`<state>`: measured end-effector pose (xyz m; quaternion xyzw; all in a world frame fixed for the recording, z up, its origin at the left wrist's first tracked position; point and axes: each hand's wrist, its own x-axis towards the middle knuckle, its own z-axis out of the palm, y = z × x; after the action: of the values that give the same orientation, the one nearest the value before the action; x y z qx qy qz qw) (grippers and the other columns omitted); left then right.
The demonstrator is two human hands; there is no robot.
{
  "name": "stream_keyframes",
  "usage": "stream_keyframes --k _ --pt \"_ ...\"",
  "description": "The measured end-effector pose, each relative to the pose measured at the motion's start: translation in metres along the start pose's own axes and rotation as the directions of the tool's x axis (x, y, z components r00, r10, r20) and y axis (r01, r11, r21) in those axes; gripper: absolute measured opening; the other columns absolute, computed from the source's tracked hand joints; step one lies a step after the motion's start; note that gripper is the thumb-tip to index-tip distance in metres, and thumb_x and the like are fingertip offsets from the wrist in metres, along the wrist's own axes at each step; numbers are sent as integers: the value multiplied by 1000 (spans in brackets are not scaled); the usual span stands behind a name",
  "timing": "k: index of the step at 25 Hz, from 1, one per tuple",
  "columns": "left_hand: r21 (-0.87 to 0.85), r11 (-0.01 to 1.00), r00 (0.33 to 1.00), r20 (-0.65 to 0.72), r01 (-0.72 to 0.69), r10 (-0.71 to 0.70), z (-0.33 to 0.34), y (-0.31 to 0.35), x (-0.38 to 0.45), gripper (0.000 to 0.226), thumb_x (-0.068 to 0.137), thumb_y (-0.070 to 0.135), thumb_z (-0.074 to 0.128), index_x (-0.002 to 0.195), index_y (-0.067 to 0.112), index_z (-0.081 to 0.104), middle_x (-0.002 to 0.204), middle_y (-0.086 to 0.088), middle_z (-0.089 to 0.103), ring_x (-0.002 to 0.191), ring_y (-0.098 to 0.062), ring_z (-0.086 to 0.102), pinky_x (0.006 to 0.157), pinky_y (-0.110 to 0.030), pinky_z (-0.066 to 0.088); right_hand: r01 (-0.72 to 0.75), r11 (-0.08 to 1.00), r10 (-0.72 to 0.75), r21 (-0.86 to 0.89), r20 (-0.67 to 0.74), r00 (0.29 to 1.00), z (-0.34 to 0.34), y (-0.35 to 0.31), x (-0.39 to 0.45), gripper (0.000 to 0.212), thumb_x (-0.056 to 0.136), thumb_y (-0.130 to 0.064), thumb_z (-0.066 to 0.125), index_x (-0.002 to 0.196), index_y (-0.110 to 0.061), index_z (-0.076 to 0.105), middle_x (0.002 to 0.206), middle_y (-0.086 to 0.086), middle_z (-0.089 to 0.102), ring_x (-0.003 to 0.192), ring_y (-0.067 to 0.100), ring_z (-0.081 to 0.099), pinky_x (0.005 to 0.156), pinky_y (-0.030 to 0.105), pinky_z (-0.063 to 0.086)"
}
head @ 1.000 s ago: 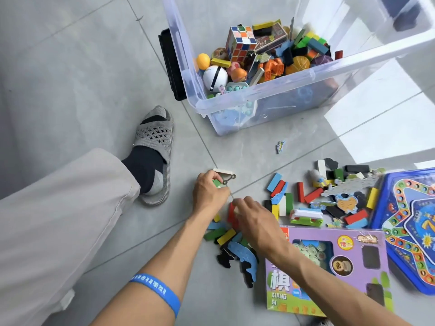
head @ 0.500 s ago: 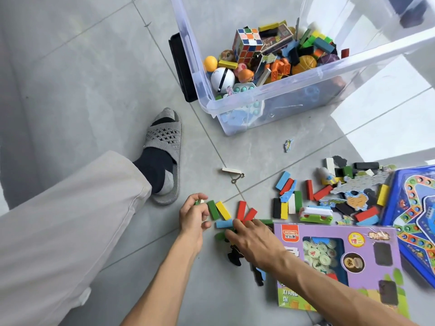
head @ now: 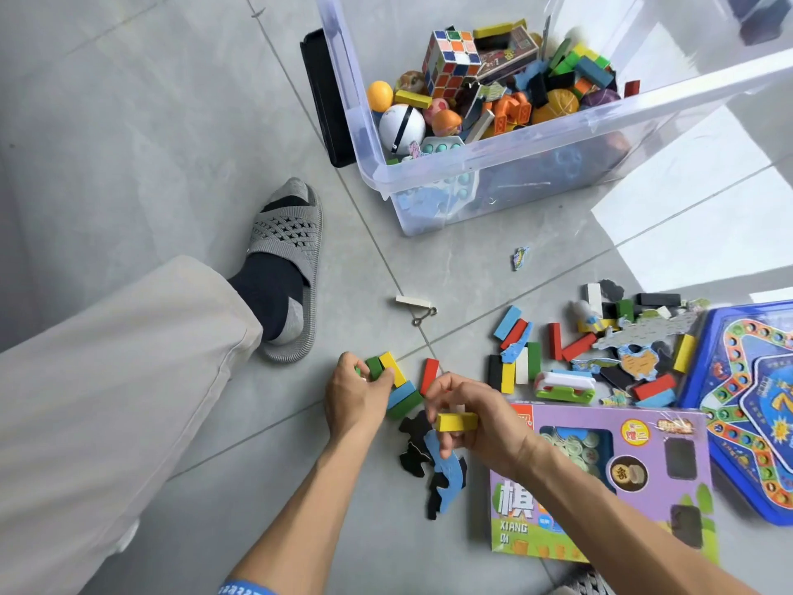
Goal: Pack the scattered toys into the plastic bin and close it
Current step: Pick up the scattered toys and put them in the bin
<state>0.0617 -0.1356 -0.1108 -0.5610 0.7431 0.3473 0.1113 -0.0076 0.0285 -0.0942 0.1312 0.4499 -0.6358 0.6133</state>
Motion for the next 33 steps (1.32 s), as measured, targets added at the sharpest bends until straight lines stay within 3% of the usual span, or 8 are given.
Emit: stream_keyframes --k 4,6,10,14,17,23,28,33 --pt "79 989 990 76 -121 115 3 5 1 29 74 17 68 97 21 52 89 2 61 89 -28 62 72 -34 45 13 998 -9 -65 62 998 -2 -13 -3 14 83 -8 71 96 -9 64 82 18 66 44 18 51 47 26 49" --pt "148 975 980 131 -167 148 3 8 0 45 71 17 69 109 26 47 102 2 59 96 -27 60 75 -33 45 85 902 -129 -423 -78 989 -7 -16 1 9 85 -7 70 88 -11 63 75 7 68 51 13 52 50 25 45" --pt "350 887 952 154 -302 263 8 10 -9 50 75 31 72 112 29 39 108 -2 56 95 -28 60 72 -35 46 64 -156 -403 -986 123 907 -20 -18 16 13 86 -21 57 99 -22 57 84 0 61 73 25 60 60 39 49" --pt "287 906 948 164 -310 273 8 10 -8 35 76 16 64 105 22 46 100 -2 64 94 -30 61 73 -35 46 133 -545 -342 -828 364 866 -15 1 30 20 86 -22 66 101 -15 55 88 5 56 65 27 57 46 37 42" --pt "-52 999 990 141 10 -2 1 4 0 9 75 19 59 83 15 56 74 -3 59 66 -27 62 65 -38 57 64 -553 -417 -831 343 842 -19 11 33 29 77 -23 78 89 -16 52 78 3 54 53 24 54 37 33 38" --pt "-515 747 871 459 421 -174 -8 -6 -13 16 84 -1 58 77 13 53 57 -10 55 41 -18 51 37 -20 42 85 -506 -443 -858 344 828 -18 8 27 21 77 -17 77 80 -11 57 75 7 53 54 27 53 39 32 33" --pt "-171 984 959 284 39 11 -1 -12 -15 11 84 9 64 87 18 59 68 -5 65 49 -16 53 48 -26 39 44 -349 -506 -936 228 832 -25 -3 26 14 87 -16 63 87 -9 51 80 11 54 62 33 57 43 38 39" --pt "302 845 878 339 -442 338 12 -11 -27 41 71 38 76 105 28 57 103 7 55 91 -17 59 77 -30 46 -14 -275 -534 -961 140 834 -20 -21 18 24 83 -12 52 107 -12 49 83 7 59 67 32 59 47 34 36"
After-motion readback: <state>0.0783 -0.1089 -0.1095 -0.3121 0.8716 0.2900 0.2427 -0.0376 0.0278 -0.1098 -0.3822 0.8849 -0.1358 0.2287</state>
